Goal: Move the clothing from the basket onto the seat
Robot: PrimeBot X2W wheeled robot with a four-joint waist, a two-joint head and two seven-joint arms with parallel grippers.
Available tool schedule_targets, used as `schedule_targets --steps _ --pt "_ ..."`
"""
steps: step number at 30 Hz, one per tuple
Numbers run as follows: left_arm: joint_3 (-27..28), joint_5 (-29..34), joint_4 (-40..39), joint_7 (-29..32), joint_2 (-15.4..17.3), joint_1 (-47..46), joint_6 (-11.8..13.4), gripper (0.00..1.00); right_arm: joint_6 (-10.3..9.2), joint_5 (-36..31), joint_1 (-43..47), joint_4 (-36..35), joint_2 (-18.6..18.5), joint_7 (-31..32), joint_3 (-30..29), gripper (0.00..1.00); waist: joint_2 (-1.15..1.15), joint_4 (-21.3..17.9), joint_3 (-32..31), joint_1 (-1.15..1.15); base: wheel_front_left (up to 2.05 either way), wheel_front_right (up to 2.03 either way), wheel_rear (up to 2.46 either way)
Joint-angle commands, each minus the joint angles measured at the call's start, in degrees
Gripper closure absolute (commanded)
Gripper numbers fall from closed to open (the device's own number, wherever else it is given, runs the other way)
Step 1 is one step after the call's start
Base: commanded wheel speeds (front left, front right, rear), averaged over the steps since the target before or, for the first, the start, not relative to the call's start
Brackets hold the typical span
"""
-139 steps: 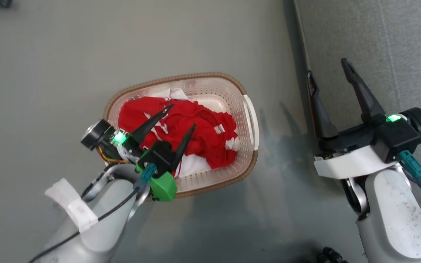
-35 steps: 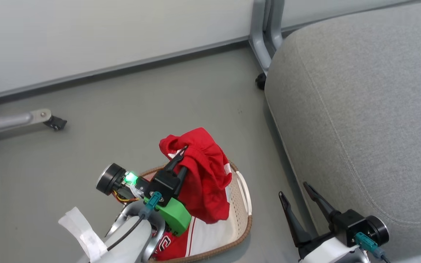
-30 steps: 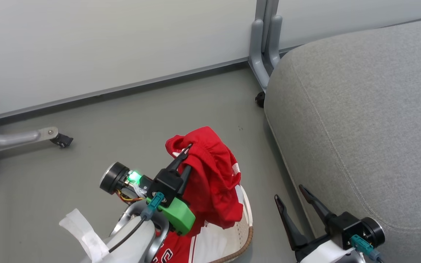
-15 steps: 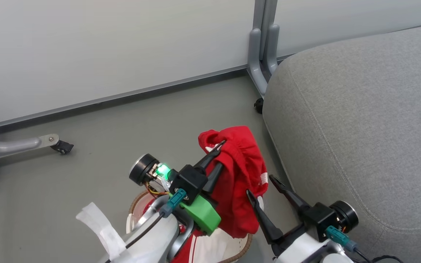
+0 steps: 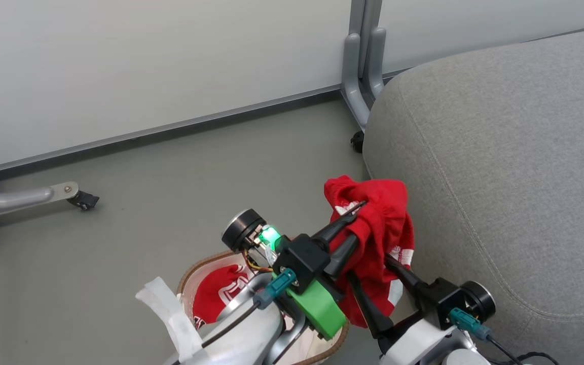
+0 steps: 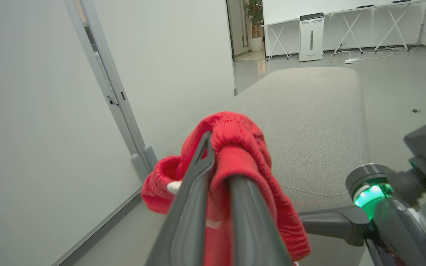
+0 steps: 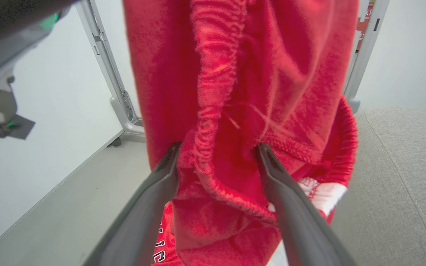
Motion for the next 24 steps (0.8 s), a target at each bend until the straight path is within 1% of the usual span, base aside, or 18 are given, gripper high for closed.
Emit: schedule_targets --steps 1,7,8,9,10,11,23,24 --pt "-0.21 -0.32 -0.52 0.24 -0.20 -0.22 -0.31 1.00 -0.08 0.57 0.20 0.48 -0.22 -0.03 -0.28 0.00 0.00 0.09 0.05 0.01 0.00 0.00 0.00" --pt "-1.50 -0.75 -2.31 1.23 -0.30 0.52 -0.53 1.00 -0.08 1.49 0.09 2.28 -0.20 -0.03 0.19 0.00 0.00 0.22 0.37 0.01 0.00 0.00 0.00" --pt "-1.61 -0.76 -2.57 1.36 -0.20 0.54 -0.43 1.00 -0.08 1.48 -0.18 2.49 -0.20 -0.03 0.51 0.36 0.00 0.22 0.47 0.01 0.00 0.00 0.00" --pt "-1.69 -0.78 -2.77 1.48 -0.12 0.53 -0.41 1.00 -0.08 1.45 -0.35 2.70 -0.20 -0.03 0.78 0.67 0.00 0.23 0.54 0.01 0.00 0.00 0.00" --pt "-1.79 -0.82 -2.96 1.57 -0.03 0.54 -0.38 1.00 -0.08 1.31 -0.61 2.70 -0.22 -0.03 0.84 0.90 0.00 0.25 0.62 0.01 0.00 0.00 0.00" --pt "-1.86 -0.85 -3.04 1.64 0.06 0.55 -0.38 1.00 -0.08 1.23 -0.71 2.75 -0.23 -0.03 1.01 1.00 0.00 0.27 0.69 0.01 0.00 0.00 0.00" --pt "-1.31 -2.93 -0.96 1.43 0.39 2.13 0.41 1.00 -0.08 0.78 -0.05 2.56 -0.20 -0.03 1.89 1.00 0.00 0.38 0.81 0.01 0.00 0.00 0.00" --pt "-1.40 -2.92 -0.86 1.52 0.38 2.05 0.30 0.91 -0.08 0.87 0.10 2.56 -0.20 -0.03 1.95 1.00 0.00 0.37 0.77 0.01 0.00 0.00 0.00"
